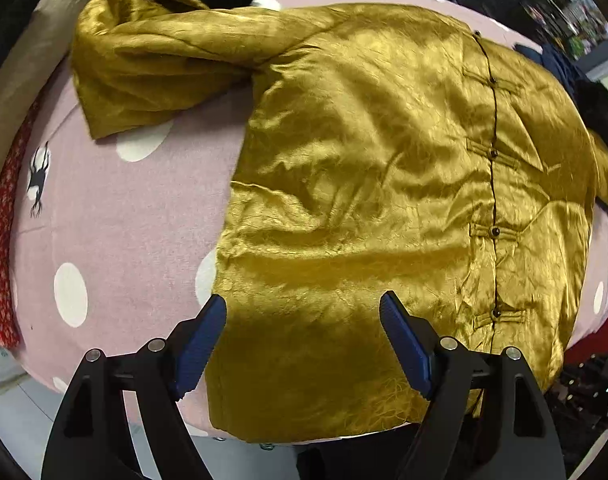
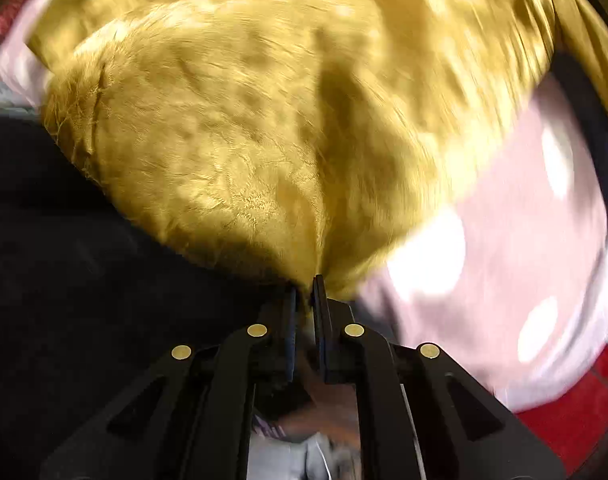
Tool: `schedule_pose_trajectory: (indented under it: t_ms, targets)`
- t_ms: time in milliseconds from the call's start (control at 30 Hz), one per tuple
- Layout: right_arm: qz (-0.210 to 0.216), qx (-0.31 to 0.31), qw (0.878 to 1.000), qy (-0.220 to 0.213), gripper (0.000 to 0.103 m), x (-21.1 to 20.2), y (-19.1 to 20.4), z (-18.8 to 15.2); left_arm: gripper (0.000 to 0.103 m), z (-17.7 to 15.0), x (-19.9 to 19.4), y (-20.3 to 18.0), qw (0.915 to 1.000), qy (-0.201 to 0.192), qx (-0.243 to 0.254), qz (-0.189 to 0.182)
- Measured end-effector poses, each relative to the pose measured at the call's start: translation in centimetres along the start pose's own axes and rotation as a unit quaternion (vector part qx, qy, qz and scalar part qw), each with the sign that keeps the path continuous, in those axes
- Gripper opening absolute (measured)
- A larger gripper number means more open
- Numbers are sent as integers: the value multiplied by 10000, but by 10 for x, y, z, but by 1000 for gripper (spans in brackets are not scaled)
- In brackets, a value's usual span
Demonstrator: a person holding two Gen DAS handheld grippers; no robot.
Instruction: Fold large clothes
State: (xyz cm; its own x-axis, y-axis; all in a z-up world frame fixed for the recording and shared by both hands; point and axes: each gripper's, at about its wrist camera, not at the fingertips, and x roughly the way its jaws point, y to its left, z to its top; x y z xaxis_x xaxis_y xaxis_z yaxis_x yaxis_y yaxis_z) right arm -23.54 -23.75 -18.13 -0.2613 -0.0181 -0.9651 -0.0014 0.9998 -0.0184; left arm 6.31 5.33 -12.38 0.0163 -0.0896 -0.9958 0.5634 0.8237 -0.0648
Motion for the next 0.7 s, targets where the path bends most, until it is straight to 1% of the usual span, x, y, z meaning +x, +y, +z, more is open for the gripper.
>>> schedule_pose_trajectory:
  t_ms: [67, 100, 133, 167, 200, 233, 267, 300, 333, 367, 400, 467, 500, 533, 567, 600, 667, 700]
  targets:
    - [230, 261, 9991, 256, 9, 3, -14, -10, 77, 2, 6, -9, 9998, 49, 189, -9]
    - [305, 354, 9986, 249, 15, -2, -23, -18, 77, 2, 8, -14, 9996, 68, 266, -46]
    - [358, 492, 9980, 146, 24, -11, -29, -16, 77, 1, 11, -18, 9993, 90, 335, -107]
    - [374, 572, 9977, 36, 53, -17, -34, -15, 77, 0, 15, -22, 9991, 114, 382, -140]
    - [400, 688, 9965, -246, 71, -31, -39, -7, 77, -1, 19, -26, 9989, 147, 420, -141]
    - [448, 777, 9943, -568, 71, -44, -41, 4, 77, -4, 26, -30, 9987, 221, 452, -100]
    - [590, 903, 9897, -942, 71, -59, -46, 14, 77, -6, 31, -32, 9985, 273, 466, -84]
    - [755, 1044, 9848, -1168, 71, -67, -50, 25, 77, -8, 36, -35, 9982, 338, 482, -86]
    - [874, 1174, 9806, -1305, 71, -73, -55, 32, 77, -13, 45, -38, 9978, 432, 497, -107]
    - [947, 1309, 9762, -1444, 71, -77, -58, 47, 77, -16, 50, -40, 9975, 487, 510, -87]
    - [984, 1386, 9733, -1545, 71, -76, -59, 58, 77, -20, 57, -41, 9971, 546, 532, -13]
    - [1030, 1501, 9692, -1661, 71, -62, -51, 69, 79, -30, 72, -43, 9957, 693, 587, 175]
    - [1076, 1526, 9690, -1619, 71, -53, -49, 76, 82, -35, 80, -43, 9952, 751, 593, 205]
    - [1085, 1515, 9710, -1500, 71, -44, -46, 68, 85, -39, 85, -43, 9952, 746, 593, 222]
    - [992, 1478, 9775, -1132, 71, -24, -42, 77, 87, -42, 86, -44, 9953, 692, 623, 247]
    - [895, 1430, 9818, -878, 71, -4, -38, 68, 90, -45, 87, -46, 9952, 615, 697, 291]
    - [694, 1220, 9891, -440, 71, 20, -33, 66, 92, -47, 88, -49, 9944, 607, 789, 357]
    - [609, 1107, 9913, -379, 71, 25, -31, 67, 92, -48, 89, -53, 9940, 615, 810, 402]
